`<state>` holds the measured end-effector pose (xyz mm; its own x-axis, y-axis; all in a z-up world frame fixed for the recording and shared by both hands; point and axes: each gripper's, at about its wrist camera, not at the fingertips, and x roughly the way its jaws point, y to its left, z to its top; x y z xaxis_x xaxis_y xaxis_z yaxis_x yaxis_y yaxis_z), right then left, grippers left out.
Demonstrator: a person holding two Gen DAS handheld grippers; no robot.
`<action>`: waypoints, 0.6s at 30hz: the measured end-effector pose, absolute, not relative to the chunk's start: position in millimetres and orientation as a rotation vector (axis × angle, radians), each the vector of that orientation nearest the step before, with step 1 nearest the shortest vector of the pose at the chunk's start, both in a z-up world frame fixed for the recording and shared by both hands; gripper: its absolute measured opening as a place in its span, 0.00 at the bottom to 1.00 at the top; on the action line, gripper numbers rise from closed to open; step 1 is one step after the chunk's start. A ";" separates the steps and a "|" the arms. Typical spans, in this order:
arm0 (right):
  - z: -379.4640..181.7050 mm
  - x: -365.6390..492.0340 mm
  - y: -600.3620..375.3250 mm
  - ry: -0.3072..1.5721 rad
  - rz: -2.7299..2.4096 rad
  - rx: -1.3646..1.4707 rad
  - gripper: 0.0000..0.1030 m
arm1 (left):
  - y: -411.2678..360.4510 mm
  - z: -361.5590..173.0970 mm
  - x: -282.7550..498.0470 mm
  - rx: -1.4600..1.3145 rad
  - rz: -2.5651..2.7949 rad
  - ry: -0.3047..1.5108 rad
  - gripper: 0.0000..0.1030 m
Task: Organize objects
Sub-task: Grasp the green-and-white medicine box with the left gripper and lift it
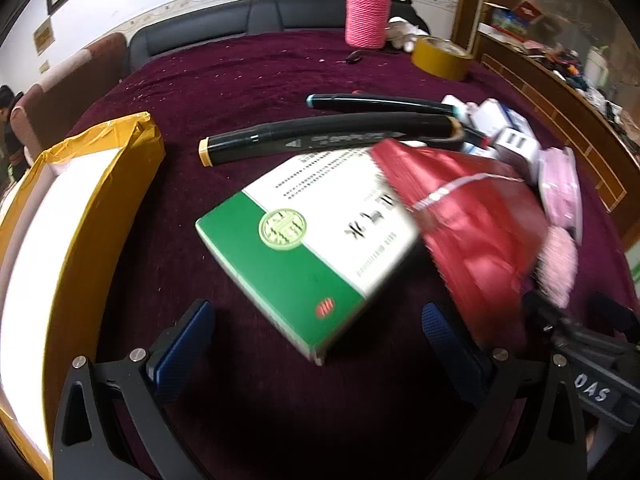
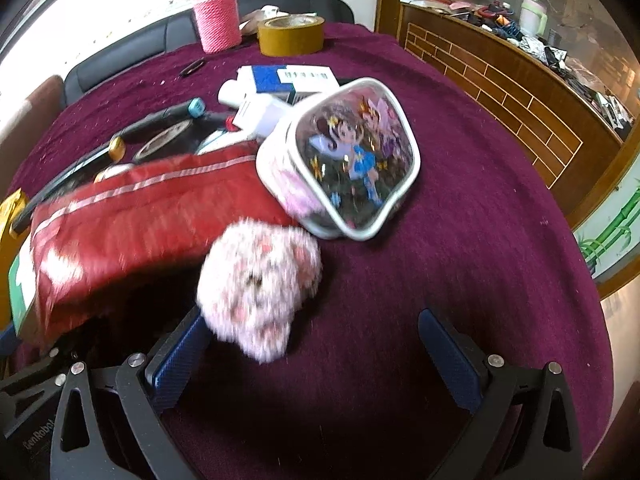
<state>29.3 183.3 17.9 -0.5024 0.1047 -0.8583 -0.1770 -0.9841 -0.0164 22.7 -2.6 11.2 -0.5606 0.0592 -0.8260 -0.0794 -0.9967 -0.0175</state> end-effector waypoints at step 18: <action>110.2 75.8 204.4 0.278 2.895 -1.102 1.00 | -29.6 75.1 41.0 -1.108 2.567 0.239 1.00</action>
